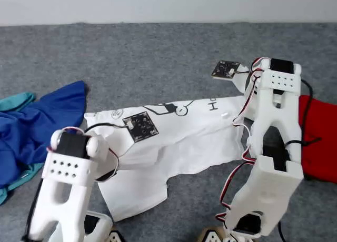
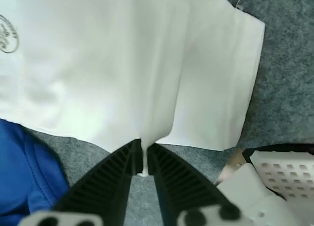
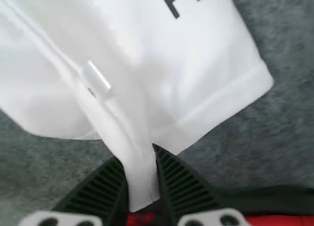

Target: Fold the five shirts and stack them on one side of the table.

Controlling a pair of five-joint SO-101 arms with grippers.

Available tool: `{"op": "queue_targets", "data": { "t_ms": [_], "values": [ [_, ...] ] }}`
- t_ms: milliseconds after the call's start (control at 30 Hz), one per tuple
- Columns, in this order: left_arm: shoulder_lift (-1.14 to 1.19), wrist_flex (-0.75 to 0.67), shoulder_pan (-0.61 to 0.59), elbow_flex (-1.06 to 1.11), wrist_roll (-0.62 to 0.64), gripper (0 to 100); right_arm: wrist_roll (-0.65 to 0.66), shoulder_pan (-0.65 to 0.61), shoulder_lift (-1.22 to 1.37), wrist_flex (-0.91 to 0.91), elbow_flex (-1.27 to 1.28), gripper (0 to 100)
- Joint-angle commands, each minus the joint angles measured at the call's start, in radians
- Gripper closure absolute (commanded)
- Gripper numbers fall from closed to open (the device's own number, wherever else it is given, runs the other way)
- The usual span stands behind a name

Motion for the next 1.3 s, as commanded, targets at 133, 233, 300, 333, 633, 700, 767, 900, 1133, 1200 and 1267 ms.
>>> {"op": "queue_targets", "data": {
  "t_ms": [133, 233, 300, 333, 633, 700, 767, 900, 1133, 1200, 1267],
  "values": [
    [-0.074, 0.031, 0.009, 0.031, -0.003, 98, 0.025, 0.005, -0.064, 0.093, -0.061, 98.5],
    [-0.104, 0.031, 0.012, 0.058, -0.003, 98, 0.025, 0.008, -0.068, 0.127, -0.061, 98.5],
    [-0.137, 0.031, 0.035, 0.071, -0.003, 98, 0.025, 0.010, -0.084, 0.151, -0.061, 98.5],
    [-0.155, 0.031, 0.051, 0.082, -0.003, 98, 0.025, 0.010, -0.090, 0.157, -0.061, 98.5],
    [-0.264, 0.031, 0.293, 0.179, -0.003, 99, 0.032, 0.013, -0.104, 0.179, -0.057, 98.7],
    [-0.259, 0.031, 0.310, 0.180, -0.005, 99, 0.058, 0.015, -0.104, 0.180, -0.054, 98.7],
    [-0.245, 0.031, 0.308, 0.183, -0.009, 99, 0.069, 0.007, -0.104, 0.180, -0.034, 98.7],
    [-0.215, 0.031, 0.284, 0.186, -0.018, 99, 0.069, -0.015, -0.105, 0.180, 0.032, 98.7],
    [-0.155, 0.031, 0.206, 0.191, -0.058, 99, 0.068, -0.012, -0.105, 0.180, 0.166, 98.7],
    [-0.129, 0.031, 0.190, 0.199, -0.069, 99, 0.068, -0.013, -0.105, 0.180, 0.181, 98.7],
    [-0.106, 0.031, 0.187, 0.197, -0.078, 99, 0.066, -0.015, -0.102, 0.179, 0.187, 98.7]
  ]
}}
